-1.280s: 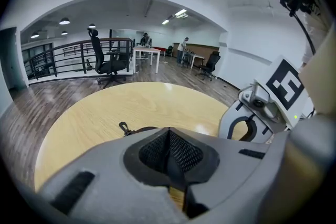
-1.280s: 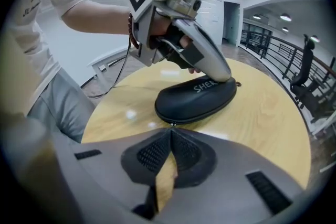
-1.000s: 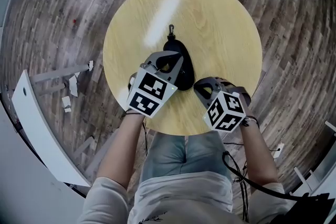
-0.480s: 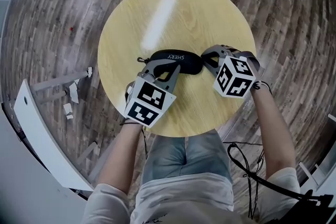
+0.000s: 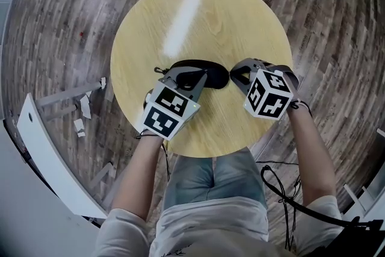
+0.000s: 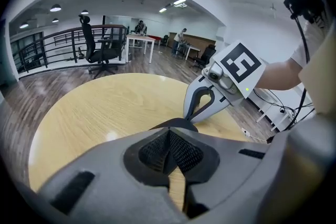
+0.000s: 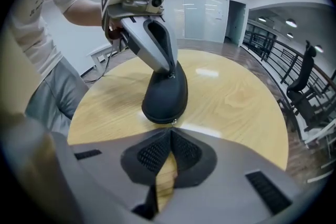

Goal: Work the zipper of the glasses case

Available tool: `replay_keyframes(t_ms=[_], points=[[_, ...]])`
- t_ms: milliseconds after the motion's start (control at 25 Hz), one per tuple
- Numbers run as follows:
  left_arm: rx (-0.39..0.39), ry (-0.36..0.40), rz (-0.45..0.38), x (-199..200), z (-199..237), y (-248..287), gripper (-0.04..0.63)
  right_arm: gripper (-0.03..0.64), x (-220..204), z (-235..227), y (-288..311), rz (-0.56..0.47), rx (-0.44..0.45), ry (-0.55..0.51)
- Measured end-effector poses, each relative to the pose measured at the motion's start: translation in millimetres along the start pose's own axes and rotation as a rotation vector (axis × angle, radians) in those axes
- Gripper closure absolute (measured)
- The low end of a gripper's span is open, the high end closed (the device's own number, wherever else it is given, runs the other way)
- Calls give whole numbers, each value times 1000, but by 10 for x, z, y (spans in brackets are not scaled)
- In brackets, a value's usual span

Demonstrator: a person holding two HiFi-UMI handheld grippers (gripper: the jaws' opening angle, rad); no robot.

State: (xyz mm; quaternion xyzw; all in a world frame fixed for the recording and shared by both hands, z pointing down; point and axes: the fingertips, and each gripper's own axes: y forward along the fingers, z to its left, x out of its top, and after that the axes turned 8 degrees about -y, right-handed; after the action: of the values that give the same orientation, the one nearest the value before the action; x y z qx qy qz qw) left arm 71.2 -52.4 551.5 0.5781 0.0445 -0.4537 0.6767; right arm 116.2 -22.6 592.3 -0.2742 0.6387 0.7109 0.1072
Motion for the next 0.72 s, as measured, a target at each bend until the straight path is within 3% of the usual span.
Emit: replay_keyframes(t_ms=[320,720], points=[[15,-4,-44,-13,21,-31,592,617,141,380,25,-42,-18,130],[18,-5,-51,-23,18,-5,592,609,163,492,127,-96,-76,253]])
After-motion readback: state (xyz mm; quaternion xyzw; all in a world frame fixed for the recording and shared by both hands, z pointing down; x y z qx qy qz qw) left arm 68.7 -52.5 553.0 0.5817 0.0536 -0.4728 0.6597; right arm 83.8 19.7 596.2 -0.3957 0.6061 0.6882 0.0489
